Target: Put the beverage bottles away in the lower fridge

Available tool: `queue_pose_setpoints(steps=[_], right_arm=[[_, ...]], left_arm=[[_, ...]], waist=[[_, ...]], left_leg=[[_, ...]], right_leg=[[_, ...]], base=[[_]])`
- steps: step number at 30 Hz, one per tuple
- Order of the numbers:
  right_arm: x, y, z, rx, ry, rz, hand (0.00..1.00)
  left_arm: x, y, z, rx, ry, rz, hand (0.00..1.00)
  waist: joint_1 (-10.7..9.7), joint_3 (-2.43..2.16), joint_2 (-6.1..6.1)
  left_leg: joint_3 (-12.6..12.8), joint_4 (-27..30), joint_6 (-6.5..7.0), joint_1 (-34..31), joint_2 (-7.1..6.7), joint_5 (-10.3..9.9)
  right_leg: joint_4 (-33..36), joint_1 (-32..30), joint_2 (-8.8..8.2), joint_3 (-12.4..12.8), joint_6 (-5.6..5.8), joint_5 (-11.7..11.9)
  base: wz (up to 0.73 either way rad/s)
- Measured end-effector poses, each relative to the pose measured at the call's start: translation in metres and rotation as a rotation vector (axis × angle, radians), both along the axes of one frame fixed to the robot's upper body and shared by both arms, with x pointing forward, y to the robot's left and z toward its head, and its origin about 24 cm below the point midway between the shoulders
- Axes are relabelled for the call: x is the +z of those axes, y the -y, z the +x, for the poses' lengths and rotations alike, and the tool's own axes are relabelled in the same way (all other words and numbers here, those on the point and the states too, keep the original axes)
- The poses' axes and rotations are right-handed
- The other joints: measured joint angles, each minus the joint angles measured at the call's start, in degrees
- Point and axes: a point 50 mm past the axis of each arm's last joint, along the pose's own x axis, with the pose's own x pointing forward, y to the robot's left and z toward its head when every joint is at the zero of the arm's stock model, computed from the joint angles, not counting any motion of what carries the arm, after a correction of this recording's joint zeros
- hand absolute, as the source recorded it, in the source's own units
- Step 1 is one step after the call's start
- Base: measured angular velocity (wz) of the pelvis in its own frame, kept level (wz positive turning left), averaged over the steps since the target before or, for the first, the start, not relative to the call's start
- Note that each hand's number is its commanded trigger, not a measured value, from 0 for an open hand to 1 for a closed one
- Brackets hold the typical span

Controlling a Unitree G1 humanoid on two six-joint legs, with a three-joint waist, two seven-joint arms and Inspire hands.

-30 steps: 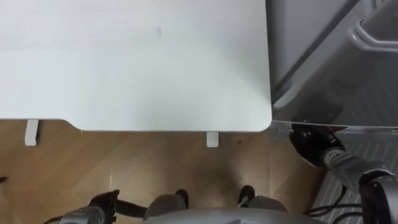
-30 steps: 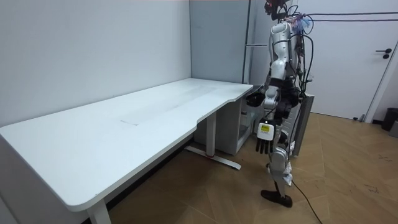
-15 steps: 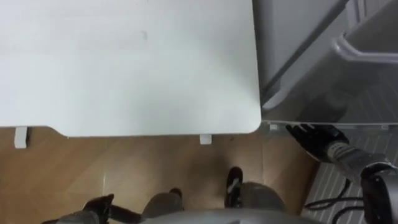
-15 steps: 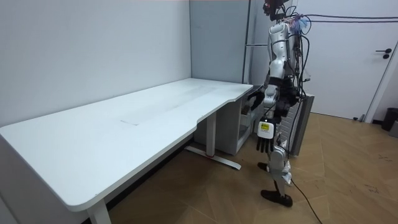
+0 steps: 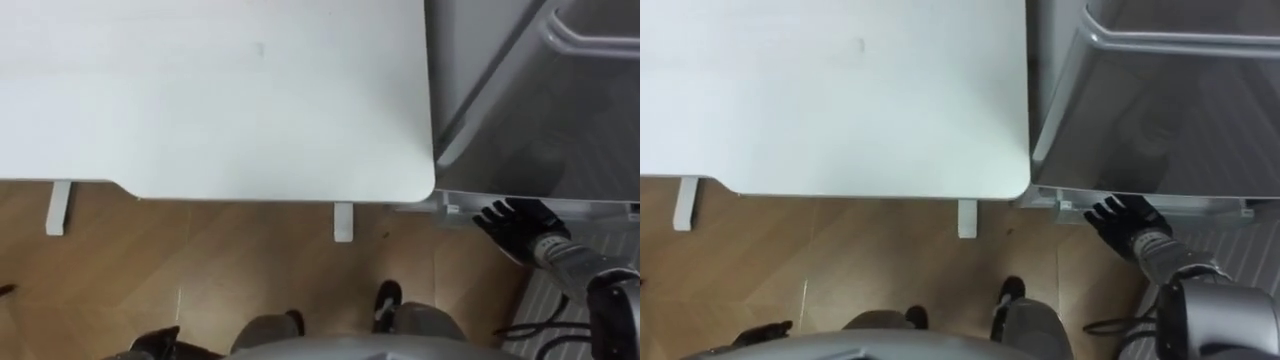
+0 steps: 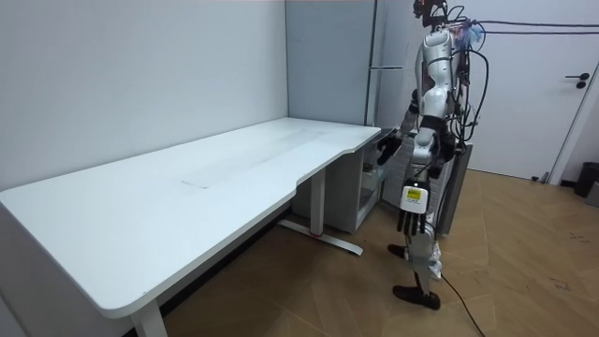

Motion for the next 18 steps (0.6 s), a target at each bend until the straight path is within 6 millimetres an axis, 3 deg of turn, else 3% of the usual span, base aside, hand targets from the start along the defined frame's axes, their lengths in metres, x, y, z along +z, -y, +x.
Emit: queue_pose_setpoints(steps=[7,13,18], right_arm=[[-0.012,-0.007,-0.020,-0.004,-0.035,0.016,0.00],[-0.028,-0.022,-0.046,-0.027,-0.085,0.059,0.00],[-0.034,-0.023,-0.066,-0.045,-0.107,0.066,0.00]], left_arm=[[0.000,-0.001,-0.012,0.015,-0.025,0.004,0.00],[-0.003,0.007,-0.010,0.043,-0.010,-0.005,0.00],[-0.004,0.006,-0.020,0.044,-0.033,0.029,0.00]], waist=[[-0.3,-0.73,-1.22],[-0.6,-0.46,-2.63],[-1.4,-0.45,-2.53]], left_leg=[[0.2,0.1,0.00,2.8,0.00,0.0],[0.2,-0.2,0.00,5.1,0.08,0.0],[1.1,-1.6,0.02,6.8,0.07,0.0]], right_leg=[[-0.8,3.4,0.00,-0.4,0.22,-0.1],[-2.1,6.5,0.02,-1.0,0.59,-0.1],[-3.1,7.9,0.10,-1.0,0.93,0.3]], base=[[0.03],[0.07],[-0.02]])
